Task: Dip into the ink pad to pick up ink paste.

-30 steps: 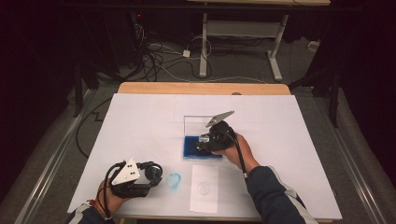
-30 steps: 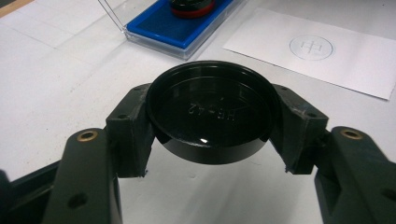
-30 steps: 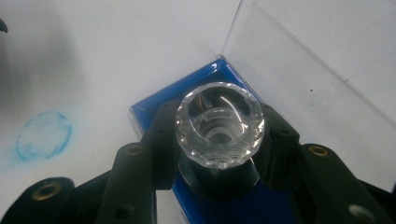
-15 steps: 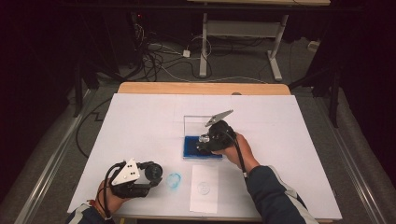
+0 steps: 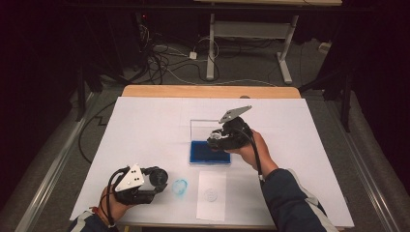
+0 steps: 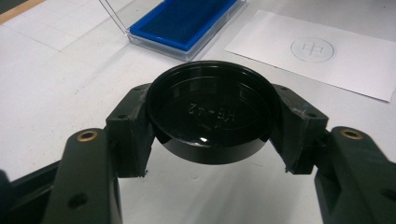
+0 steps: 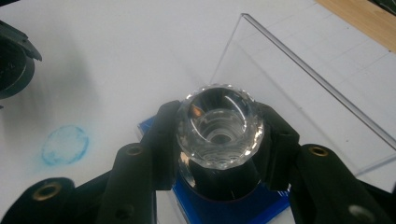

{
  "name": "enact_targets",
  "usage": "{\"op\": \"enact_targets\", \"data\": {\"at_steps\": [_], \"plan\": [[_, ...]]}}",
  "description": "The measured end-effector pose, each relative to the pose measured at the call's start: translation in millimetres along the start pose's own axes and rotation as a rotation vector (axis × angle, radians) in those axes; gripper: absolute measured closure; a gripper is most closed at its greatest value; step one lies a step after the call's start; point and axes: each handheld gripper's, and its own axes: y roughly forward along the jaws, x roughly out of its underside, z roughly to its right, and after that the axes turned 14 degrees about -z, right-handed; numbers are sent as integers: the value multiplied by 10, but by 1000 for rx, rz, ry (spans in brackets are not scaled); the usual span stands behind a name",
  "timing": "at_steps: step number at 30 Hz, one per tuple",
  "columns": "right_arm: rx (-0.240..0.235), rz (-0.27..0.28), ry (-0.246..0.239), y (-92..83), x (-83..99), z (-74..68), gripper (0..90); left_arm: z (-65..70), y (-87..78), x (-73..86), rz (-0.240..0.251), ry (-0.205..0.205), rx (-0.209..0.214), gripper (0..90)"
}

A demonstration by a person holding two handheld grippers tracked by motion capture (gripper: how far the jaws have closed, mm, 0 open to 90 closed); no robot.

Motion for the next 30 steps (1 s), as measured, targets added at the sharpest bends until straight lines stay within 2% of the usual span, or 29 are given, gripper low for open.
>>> {"op": "enact_targets", "data": {"at_steps": [10,21,30], "plan": [[2,-13,-1,25,12,12,572,-5,0,-1,0,-2,1,365],[-28,-60,-13,331,93,-9,572,-9,-4,5,-2,0,-1,365],[-35,-74,-12,429,127,16,572,-9,-5,7,-5,4,0,365]]}}
